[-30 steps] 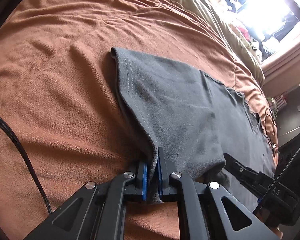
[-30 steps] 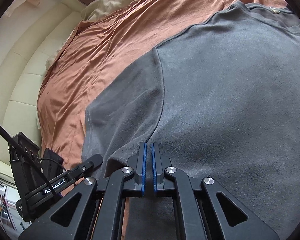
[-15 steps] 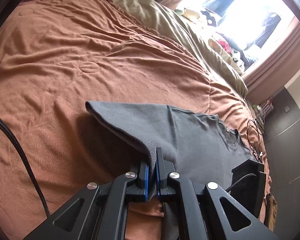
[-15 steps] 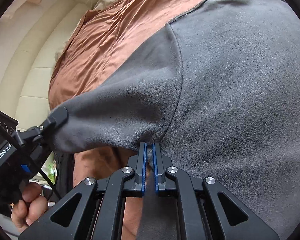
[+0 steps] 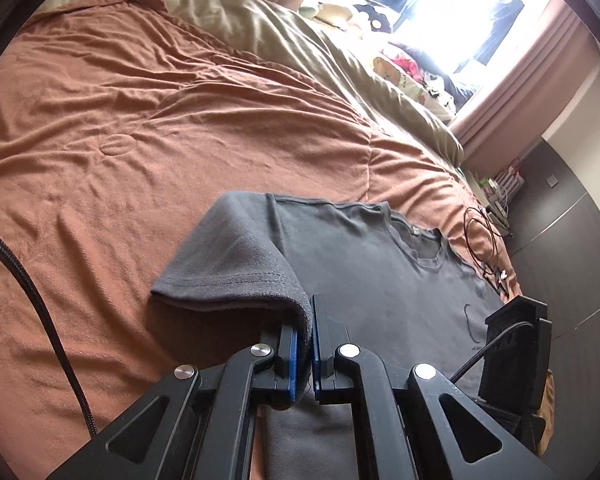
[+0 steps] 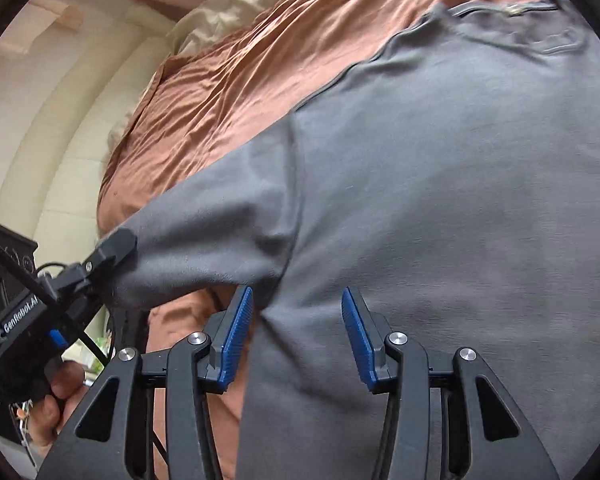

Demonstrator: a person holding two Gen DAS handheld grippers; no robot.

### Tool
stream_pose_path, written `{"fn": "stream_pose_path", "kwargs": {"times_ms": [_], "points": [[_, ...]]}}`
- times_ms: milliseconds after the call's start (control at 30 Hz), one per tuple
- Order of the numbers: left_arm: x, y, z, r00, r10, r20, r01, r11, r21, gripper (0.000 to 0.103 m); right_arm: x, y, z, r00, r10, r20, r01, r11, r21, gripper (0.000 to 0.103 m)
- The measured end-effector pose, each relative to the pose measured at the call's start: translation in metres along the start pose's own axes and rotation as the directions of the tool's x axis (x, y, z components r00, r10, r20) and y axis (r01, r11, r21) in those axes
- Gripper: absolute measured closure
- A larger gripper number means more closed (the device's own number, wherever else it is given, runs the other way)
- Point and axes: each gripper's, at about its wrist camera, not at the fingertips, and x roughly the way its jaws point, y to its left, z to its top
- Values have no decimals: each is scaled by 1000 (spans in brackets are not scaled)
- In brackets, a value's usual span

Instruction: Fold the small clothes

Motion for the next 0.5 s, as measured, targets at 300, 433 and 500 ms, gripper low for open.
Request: {"fn": "stream_pose_path", "kwargs": {"times_ms": [300,433,500], "points": [[17,-33,-23,996,-53,-68,55,998,36,98,-39,-16,-7,998,-31,50,29,999,35,59],[23,-51,-27,995,-57,-86,64,995,76,98,-53,-19,-13,998,-31,63,28,998,57,59],[25,-59,-29,993,-61,-96,70,993,91,97,-57,-20,-14,997,-34,69,29,997,65,59]]}}
